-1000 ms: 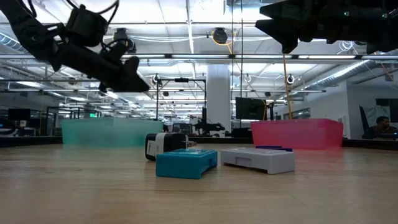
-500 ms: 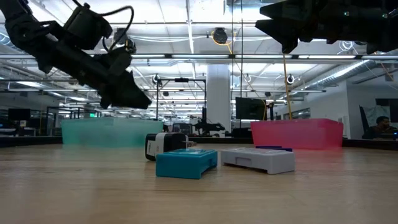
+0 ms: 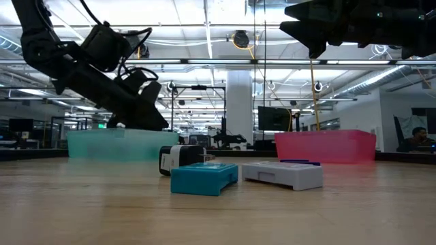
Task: Pick & Place Office items
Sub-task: Adjust the blue bin, then put the green charger adapter into the blue bin
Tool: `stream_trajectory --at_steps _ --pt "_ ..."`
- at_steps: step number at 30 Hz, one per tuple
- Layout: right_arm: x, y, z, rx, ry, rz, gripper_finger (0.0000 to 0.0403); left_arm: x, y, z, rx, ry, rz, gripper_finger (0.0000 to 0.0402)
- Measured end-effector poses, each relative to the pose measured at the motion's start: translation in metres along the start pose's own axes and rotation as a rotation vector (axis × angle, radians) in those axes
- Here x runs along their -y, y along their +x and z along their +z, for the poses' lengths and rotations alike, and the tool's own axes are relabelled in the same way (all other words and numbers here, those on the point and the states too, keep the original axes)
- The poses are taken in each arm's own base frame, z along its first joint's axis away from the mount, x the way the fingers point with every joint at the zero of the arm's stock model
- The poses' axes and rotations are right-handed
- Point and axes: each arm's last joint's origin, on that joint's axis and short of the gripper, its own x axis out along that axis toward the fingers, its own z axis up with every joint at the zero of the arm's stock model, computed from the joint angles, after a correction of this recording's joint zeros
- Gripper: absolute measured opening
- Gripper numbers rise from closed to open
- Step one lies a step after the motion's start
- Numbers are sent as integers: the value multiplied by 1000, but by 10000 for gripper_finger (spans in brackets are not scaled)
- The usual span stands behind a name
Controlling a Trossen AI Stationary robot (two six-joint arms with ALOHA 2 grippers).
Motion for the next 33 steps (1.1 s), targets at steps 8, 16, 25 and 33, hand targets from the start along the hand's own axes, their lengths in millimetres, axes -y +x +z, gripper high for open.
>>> stream_trajectory --at_steps 8,16,25,33 --pt "0 0 0 0 1 1 187 -4 0 -1 5 18 77 106" --pt "0 0 0 0 1 1 187 -6 0 -3 1 25 99 93" --pt "-1 3 -9 -54 -27 4 187 11 -11 6 25 93 -140 93" --pt "-7 27 -28 -122 -44 12 187 18 -25 19 102 135 -187 93"
